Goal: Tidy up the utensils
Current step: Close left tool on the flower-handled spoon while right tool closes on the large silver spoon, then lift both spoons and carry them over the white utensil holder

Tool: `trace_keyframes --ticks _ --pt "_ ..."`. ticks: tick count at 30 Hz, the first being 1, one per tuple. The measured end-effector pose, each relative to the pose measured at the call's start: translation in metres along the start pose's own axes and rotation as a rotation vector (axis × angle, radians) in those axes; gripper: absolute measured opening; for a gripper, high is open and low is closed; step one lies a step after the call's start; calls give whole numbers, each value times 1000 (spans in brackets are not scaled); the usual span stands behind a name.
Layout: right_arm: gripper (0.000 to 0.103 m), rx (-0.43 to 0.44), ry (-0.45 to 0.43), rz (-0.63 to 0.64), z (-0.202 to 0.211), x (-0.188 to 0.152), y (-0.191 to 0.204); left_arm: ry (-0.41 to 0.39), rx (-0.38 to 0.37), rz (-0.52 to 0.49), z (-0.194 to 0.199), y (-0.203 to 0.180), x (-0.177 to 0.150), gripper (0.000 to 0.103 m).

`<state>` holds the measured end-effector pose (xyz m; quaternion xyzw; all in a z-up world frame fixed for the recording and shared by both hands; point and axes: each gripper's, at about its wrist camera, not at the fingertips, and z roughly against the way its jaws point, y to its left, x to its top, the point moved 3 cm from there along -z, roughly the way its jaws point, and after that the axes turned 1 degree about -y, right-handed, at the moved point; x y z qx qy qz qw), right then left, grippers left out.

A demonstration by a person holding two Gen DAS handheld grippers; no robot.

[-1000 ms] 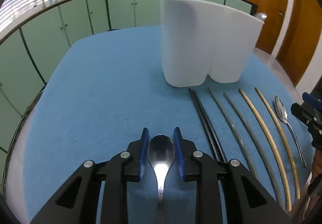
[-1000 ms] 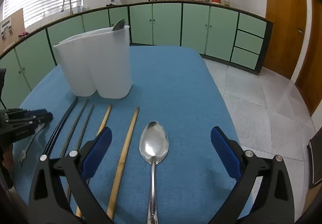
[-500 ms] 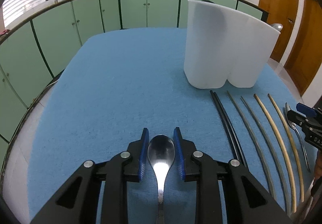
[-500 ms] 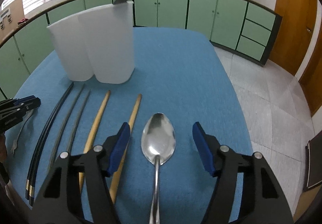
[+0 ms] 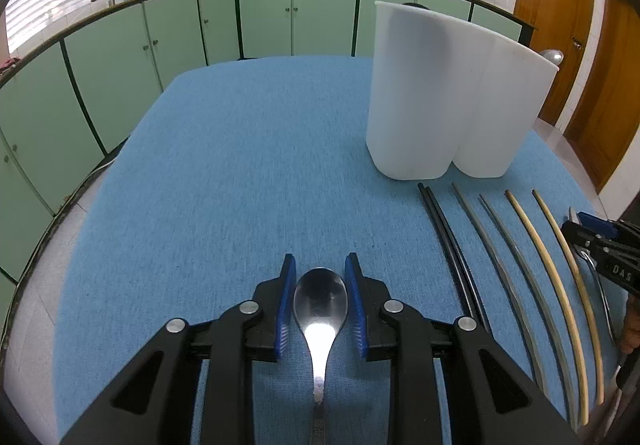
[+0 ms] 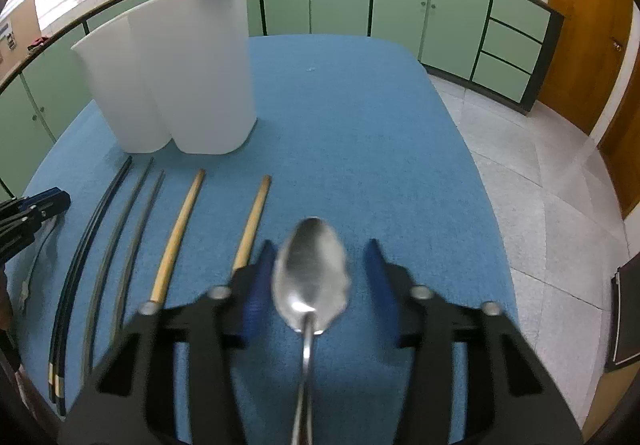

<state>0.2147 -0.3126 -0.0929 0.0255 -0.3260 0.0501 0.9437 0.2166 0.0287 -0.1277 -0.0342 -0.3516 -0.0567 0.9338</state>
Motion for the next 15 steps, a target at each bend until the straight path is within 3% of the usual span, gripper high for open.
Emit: trace_keyframes --ticks 6,15 --pt "35 22 -50 -19 12 -2 -3 -20 -3 11 8 0 -1 25" --pt "34 54 -248 -7 62 0 -3 -149 -15 36 42 -6 5 25"
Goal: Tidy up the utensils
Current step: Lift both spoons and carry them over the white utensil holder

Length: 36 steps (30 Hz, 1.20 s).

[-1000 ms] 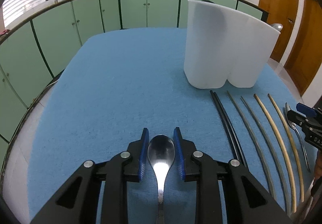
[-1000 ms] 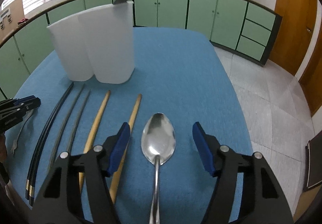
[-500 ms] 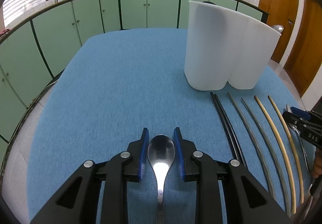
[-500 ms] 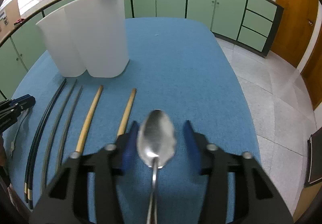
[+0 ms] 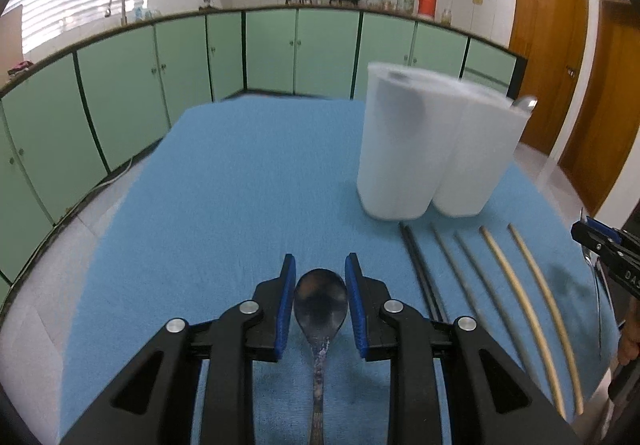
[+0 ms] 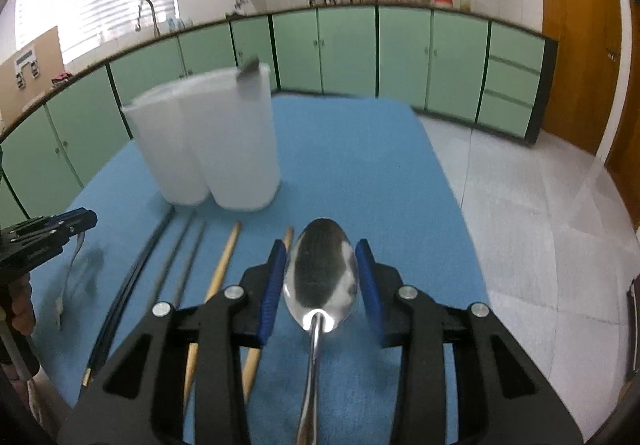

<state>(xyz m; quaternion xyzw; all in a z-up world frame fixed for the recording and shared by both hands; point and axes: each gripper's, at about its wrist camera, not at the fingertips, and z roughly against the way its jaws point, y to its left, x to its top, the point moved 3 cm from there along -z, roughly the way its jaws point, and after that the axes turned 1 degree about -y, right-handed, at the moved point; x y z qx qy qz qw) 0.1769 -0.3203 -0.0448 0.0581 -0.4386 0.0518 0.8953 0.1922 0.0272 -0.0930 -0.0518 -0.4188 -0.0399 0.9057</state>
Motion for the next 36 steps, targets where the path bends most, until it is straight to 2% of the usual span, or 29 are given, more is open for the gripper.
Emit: trace_keyframes --ticks 7,16,20,27,32,36 --pt "34 70 -128 -16 33 13 -5 -120 -12 17 26 -4 10 25" --pt "34 104 -232 -23 45 47 -2 -202 -44 52 35 -3 35 25" --pt "34 107 -248 -12 41 56 6 -204 -51 72 26 -1 40 25" --pt "34 110 -238 1 35 55 11 -182 -51 84 14 -1 30 25" --pt "35 108 -235 -8 35 55 8 -173 -51 102 13 3 25 25" --pt "35 111 -240 -2 36 57 10 -196 -51 106 20 4 27 25"
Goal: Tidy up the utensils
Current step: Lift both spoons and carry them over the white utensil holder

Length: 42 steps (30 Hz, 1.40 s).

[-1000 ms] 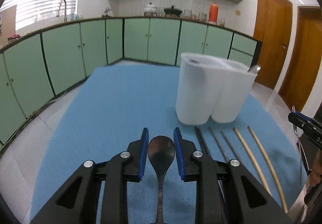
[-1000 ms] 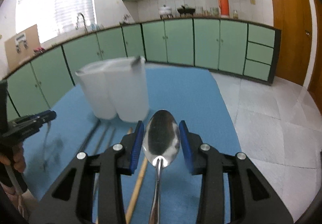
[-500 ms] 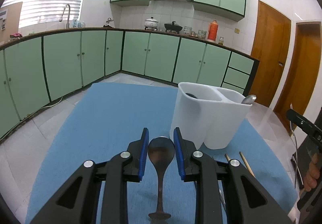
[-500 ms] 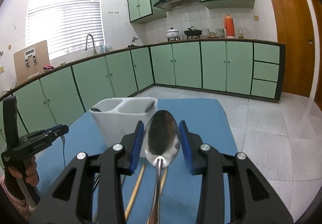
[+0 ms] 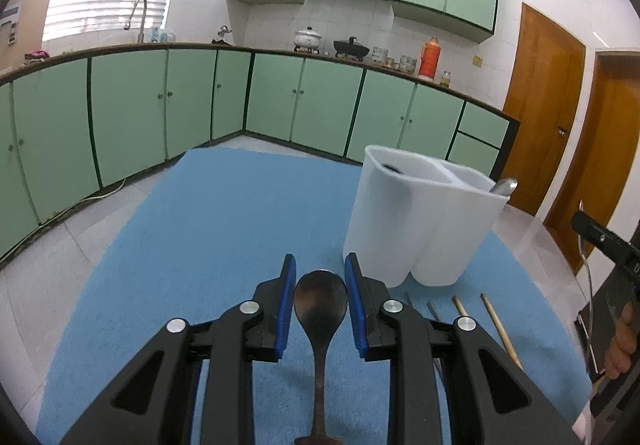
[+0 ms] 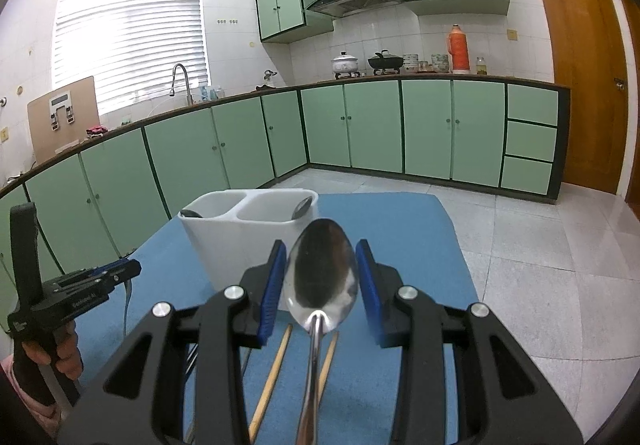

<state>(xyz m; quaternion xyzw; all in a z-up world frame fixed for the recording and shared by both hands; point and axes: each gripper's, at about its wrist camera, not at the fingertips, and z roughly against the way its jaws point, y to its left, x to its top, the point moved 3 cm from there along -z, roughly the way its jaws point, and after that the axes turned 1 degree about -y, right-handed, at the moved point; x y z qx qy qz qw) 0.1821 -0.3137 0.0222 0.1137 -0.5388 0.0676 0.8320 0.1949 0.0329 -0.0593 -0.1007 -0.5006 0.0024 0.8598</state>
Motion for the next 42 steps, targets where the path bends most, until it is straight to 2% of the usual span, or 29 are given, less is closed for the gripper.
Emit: trace_keyframes --ticks 9,17,21,28,36,42 --pt "35 23 -33 12 5 9 8 -103 -30 5 29 -3 17 25" --pt "35 34 -60 25 4 23 12 -167 -44 11 40 -7 38 24" --pt "35 50 -93 40 5 39 16 -201 -54 8 45 -10 57 24" --pt "35 95 -185 41 -6 87 24 -297 -67 -27 56 -23 110 24" --pt "35 101 -277 -5 -48 137 22 -341 -115 -58 31 -51 166 24" --pt "35 35 -305 -35 -89 140 16 -310 -125 -50 -13 -60 175 24"
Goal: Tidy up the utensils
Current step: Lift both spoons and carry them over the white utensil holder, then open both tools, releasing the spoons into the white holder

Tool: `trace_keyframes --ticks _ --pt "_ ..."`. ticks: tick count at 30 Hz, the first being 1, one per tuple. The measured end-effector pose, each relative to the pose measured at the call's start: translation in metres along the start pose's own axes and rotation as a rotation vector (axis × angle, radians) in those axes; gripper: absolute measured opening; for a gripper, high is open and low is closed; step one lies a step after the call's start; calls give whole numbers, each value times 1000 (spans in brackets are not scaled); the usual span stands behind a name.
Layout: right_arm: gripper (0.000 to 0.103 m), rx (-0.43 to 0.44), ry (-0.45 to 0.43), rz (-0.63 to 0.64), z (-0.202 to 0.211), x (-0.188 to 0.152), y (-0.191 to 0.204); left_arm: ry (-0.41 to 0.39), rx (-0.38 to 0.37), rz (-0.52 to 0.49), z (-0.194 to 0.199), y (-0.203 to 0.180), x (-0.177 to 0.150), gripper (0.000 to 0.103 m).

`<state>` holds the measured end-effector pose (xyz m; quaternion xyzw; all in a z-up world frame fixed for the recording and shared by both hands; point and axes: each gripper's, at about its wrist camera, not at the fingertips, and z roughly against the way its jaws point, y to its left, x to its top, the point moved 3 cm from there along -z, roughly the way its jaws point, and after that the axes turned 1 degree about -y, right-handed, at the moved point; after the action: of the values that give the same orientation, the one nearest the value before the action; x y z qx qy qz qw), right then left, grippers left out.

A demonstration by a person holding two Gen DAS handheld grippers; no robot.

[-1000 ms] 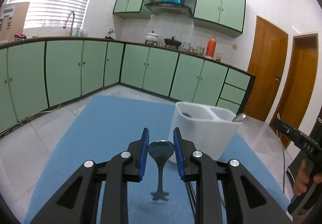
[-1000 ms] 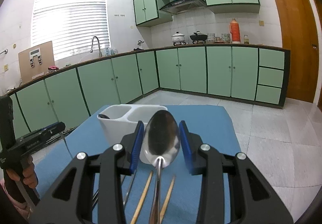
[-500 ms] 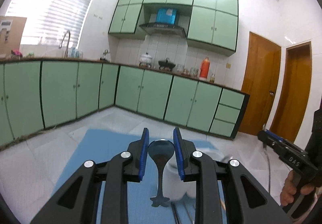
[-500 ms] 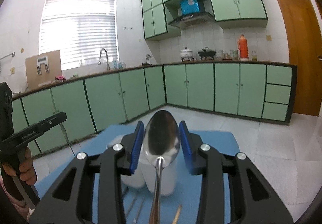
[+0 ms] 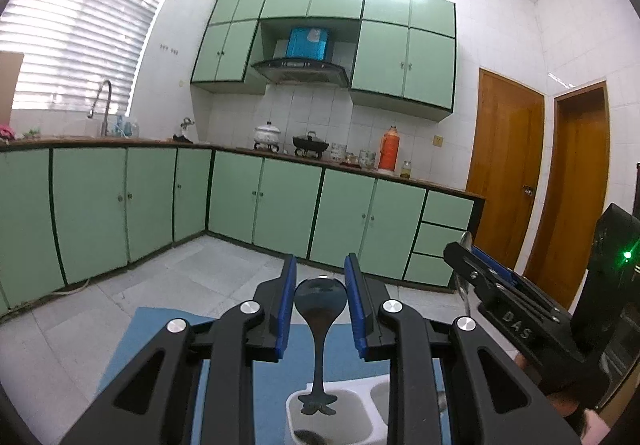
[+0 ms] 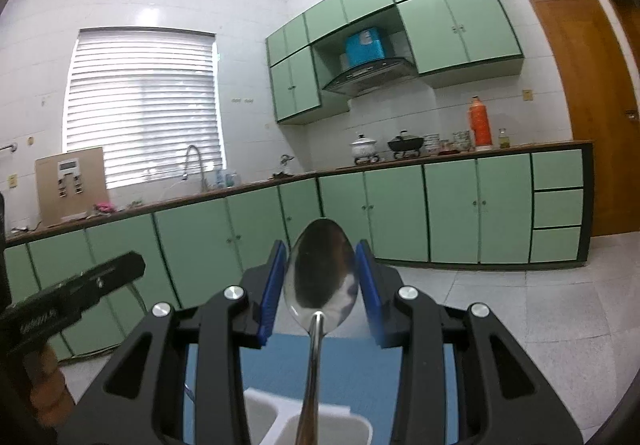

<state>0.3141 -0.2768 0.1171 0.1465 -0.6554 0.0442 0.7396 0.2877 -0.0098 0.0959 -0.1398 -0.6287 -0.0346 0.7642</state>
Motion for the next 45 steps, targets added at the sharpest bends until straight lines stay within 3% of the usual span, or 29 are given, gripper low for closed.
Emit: trace_keyframes --ticks 10,20,32,35,39,43,45 --pt "35 -134 -48 52 -20 -36 7 63 1 -2 -37 7 -33 24" --pt "35 -94 37 7 -29 -69 -4 127 -6 -13 -43 7 -62 24" --pt "36 6 153 -51 -7 -91 -2 194 -2 -29 -41 7 -85 25" --pt "47 5 163 -45 1 -95 -1 210 4 -31 -39 6 -90 25" --pt "54 6 160 -52 13 -95 -3 209 14 -16 -32 9 -93 27" --pt "63 0 141 -88 32 -89 -10 186 20 -5 -18 12 -90 42" --pt "73 -23 135 -95 44 -87 -15 181 24 -1 -10 13 -90 48"
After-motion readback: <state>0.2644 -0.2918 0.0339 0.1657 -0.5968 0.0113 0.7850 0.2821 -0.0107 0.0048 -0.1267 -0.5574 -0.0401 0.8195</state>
